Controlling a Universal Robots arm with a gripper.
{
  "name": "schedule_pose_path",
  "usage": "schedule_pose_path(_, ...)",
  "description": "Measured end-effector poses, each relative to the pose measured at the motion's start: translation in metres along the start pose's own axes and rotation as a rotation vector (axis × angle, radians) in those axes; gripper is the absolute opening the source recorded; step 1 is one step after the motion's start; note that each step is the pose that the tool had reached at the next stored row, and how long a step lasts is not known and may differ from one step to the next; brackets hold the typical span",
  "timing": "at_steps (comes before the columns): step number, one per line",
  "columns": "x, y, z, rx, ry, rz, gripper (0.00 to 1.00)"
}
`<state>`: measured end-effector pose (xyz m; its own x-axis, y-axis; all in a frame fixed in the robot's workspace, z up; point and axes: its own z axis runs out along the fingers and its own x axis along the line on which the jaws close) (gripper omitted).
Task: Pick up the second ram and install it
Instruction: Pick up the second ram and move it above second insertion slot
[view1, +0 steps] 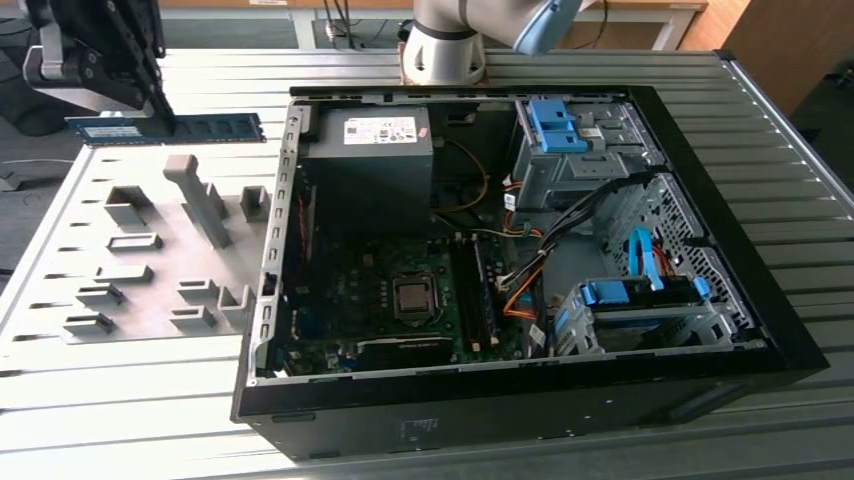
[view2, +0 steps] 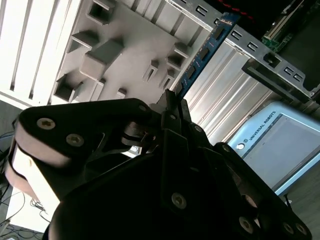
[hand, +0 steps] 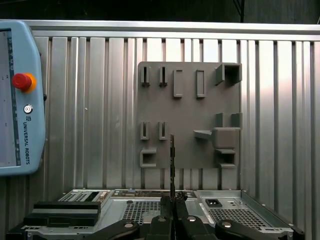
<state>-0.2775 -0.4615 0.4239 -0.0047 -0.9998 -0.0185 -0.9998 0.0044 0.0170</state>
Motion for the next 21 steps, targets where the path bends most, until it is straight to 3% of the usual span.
schedule_pose_path(7, -0.0001, -0.0199, 0.0008, 0.0000, 0.0000, 0.000, 0.14)
schedule_pose_path(16, -0.0002, -0.0561, 0.0019, 0.0001, 0.0000, 0.000, 0.14)
schedule_pose_path(21, -0.0003, -0.0721, 0.0022, 0.0002, 0.0001, 0.000, 0.14)
